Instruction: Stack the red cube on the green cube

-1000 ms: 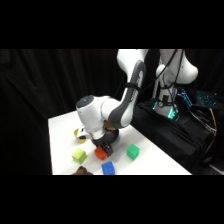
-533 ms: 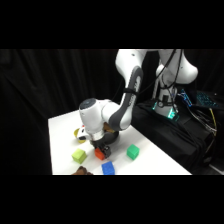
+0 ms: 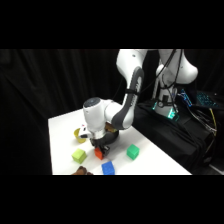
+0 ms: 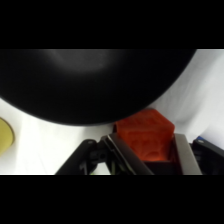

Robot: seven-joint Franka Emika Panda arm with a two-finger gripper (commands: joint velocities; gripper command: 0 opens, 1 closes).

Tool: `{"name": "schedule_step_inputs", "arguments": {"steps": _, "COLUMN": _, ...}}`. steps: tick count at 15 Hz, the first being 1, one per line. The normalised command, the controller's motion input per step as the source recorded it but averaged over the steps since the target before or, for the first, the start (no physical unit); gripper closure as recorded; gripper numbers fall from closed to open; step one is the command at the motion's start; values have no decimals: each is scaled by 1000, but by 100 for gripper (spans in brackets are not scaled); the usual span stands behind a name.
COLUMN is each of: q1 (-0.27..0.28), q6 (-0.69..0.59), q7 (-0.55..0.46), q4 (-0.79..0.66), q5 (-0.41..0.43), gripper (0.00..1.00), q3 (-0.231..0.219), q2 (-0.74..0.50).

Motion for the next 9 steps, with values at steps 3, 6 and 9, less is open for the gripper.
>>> {"name": "schedule_step_inputs", "arguments": {"steps": 3, "q1": 54, "q6": 64, "q7": 70, "q4": -249, "q5": -133, "gripper": 72, "q3": -55, "q2": -272}}
{"name": "schedule_step_inputs", "arguments": {"steps": 6, "q1": 89, "q6": -59, "q7": 131, "q4": -212, "q5": -114, "gripper": 74, "q3": -69, "q2": -326}}
{"name": "schedule_step_inputs", "arguments": {"steps": 9, "q1": 105, "q6": -155, "q7": 153, "q4": -145, "q5": -99, "gripper": 74, "q3": -65, "q2": -315}}
